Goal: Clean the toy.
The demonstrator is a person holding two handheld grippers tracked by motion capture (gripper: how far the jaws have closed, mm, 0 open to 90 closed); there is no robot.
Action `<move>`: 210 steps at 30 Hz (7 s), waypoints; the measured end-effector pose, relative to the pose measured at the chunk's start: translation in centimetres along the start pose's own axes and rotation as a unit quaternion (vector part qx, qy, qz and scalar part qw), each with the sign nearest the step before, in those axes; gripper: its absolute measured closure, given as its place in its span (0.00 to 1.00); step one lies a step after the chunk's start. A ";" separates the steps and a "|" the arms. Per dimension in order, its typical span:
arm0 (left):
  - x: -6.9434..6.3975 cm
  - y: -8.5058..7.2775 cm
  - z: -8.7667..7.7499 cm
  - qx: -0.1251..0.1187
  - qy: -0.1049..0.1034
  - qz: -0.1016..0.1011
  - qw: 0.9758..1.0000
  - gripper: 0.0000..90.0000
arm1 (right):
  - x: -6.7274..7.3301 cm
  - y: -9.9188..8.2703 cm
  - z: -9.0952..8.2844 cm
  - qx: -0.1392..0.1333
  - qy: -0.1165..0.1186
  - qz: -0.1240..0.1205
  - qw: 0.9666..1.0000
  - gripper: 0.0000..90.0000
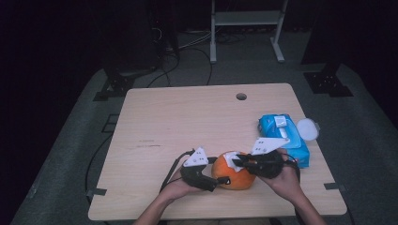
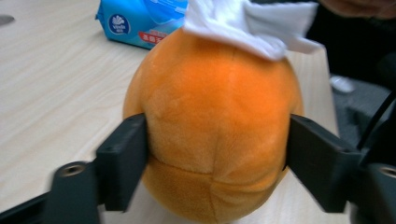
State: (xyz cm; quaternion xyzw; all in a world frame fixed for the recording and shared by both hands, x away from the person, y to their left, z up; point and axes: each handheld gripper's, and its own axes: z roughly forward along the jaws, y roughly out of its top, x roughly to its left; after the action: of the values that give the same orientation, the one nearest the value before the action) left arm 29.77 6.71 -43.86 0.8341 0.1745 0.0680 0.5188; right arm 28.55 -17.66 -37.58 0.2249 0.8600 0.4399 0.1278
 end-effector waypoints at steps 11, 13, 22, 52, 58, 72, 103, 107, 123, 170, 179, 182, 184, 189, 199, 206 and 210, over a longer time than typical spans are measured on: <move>-1.9 0.3 0.2 0.013 0.018 0.070 0.997 0.37 | 1.8 1.3 0.8 -0.002 -0.011 -0.024 1.000 0.89; -1.7 0.1 0.1 0.015 0.016 0.065 0.998 0.37 | 0.8 0.9 0.2 0.001 -0.020 -0.012 1.000 0.89; -1.1 0.4 0.2 -0.010 0.005 0.019 1.000 0.20 | -0.7 -0.6 -0.7 0.008 -0.012 0.019 1.000 0.89; 0.1 -0.8 -0.3 0.008 -0.001 0.009 1.000 0.31 | -3.3 -3.3 -1.8 0.005 -0.011 0.083 0.996 0.89; 0.3 0.1 0.0 0.023 -0.016 -0.035 0.999 0.09 | -3.2 -3.3 -1.6 0.012 0.035 0.095 0.995 0.88; 0.3 0.3 -0.1 -0.048 0.043 0.090 0.994 0.34 | -2.2 -2.1 -2.0 -0.025 0.020 0.072 0.997 0.89; 1.1 -0.5 -0.6 -0.024 -0.012 -0.026 0.999 0.24 | -1.5 -2.5 -0.5 -0.023 0.008 0.057 0.998 0.89; 1.5 -0.4 -0.9 -0.024 -0.018 -0.040 0.999 0.19 | -1.6 -2.8 0.0 -0.015 0.013 0.057 0.998 0.89; 1.7 -0.4 -1.1 -0.038 -0.014 -0.055 0.998 0.43 | -1.7 -3.1 -0.8 -0.016 0.006 0.062 0.998 0.91; 1.2 -0.4 -0.2 -0.006 -0.003 -0.034 0.999 0.19 | -1.3 -3.0 -0.4 -0.052 0.012 0.065 0.996 0.91; 0.2 0.3 0.2 -0.010 -0.004 -0.014 1.000 0.27 | -0.4 -2.4 -0.1 -0.057 0.019 0.057 0.997 0.91; 0.6 0.0 0.3 -0.003 0.002 -0.026 1.000 0.16 | 0.7 -1.6 0.6 -0.047 0.024 0.026 0.998 0.91; 1.0 -0.2 0.4 0.001 -0.003 -0.048 0.999 0.13 | 0.6 -1.7 0.5 -0.046 0.021 0.024 0.998 0.90; 0.9 -0.1 0.1 0.001 -0.005 -0.040 0.999 0.25 | -0.1 -2.5 -0.3 -0.036 -0.014 0.010 0.999 0.89; 0.9 0.1 0.4 0.002 -0.007 -0.069 0.998 0.26 | -0.3 -2.7 -0.4 -0.037 -0.015 0.024 0.999 0.90; 0.3 0.3 0.5 -0.001 -0.005 -0.049 0.999 0.19 | 1.3 -1.5 0.3 -0.040 0.013 -0.005 0.999 0.91; 1.0 -0.3 0.8 0.005 -0.008 -0.080 0.997 0.09 | -0.1 -2.3 -0.7 -0.037 -0.012 0.011 0.999 0.91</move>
State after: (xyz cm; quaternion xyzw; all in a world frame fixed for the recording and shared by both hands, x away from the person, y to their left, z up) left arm 30.89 6.54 -44.59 0.8208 0.2369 0.0186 0.5194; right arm 27.74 -19.32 -39.04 0.2351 0.8391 0.4696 0.1417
